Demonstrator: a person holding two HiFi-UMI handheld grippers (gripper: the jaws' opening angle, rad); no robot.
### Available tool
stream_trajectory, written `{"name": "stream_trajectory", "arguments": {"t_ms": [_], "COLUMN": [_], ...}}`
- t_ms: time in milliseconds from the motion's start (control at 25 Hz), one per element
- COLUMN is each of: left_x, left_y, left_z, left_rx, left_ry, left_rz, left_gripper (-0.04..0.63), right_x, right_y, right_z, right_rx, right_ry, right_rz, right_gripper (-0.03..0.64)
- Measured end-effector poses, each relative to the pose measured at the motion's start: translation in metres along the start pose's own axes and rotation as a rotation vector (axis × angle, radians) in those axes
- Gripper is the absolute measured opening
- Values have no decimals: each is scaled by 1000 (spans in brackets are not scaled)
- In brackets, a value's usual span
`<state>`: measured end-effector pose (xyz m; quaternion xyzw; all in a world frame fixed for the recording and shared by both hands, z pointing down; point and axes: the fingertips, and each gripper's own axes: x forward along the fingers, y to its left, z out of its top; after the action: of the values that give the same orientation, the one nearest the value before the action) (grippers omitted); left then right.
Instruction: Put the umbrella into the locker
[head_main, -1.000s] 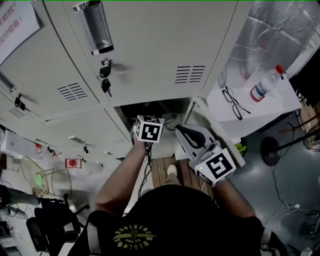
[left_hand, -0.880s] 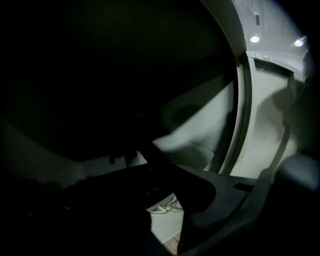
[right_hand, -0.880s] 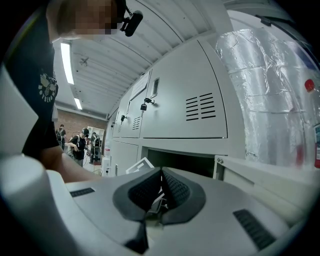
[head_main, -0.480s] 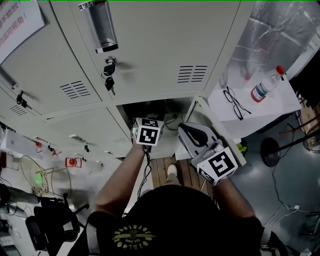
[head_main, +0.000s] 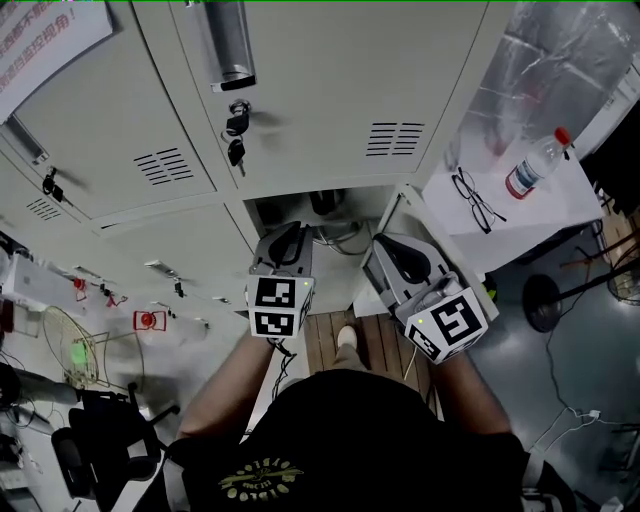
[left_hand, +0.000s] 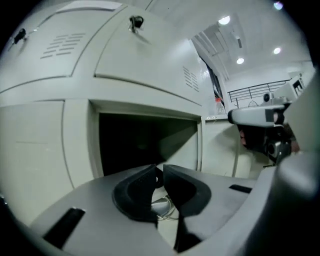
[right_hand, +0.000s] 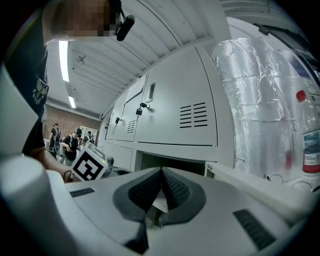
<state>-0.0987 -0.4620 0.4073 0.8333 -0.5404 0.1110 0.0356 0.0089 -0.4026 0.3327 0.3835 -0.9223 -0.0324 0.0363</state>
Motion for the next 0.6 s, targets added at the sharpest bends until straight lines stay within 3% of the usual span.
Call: {"name": "stream_trajectory", "arguments": {"t_ms": [200, 600], "left_x": [-45, -130], "left_y": [11, 29], "left_z": [23, 76], "left_rx": [3, 71], "left_ry": [-83, -194], "left_rz": [43, 125], "left_gripper": [25, 23], "right_x": [-6, -22], "right_y": [2, 17], "right_z": [4, 19], "right_rx": [-13, -46], "right_ry": [-4, -16], "right_rz": [-24, -37], "right_gripper": [28, 28]}}
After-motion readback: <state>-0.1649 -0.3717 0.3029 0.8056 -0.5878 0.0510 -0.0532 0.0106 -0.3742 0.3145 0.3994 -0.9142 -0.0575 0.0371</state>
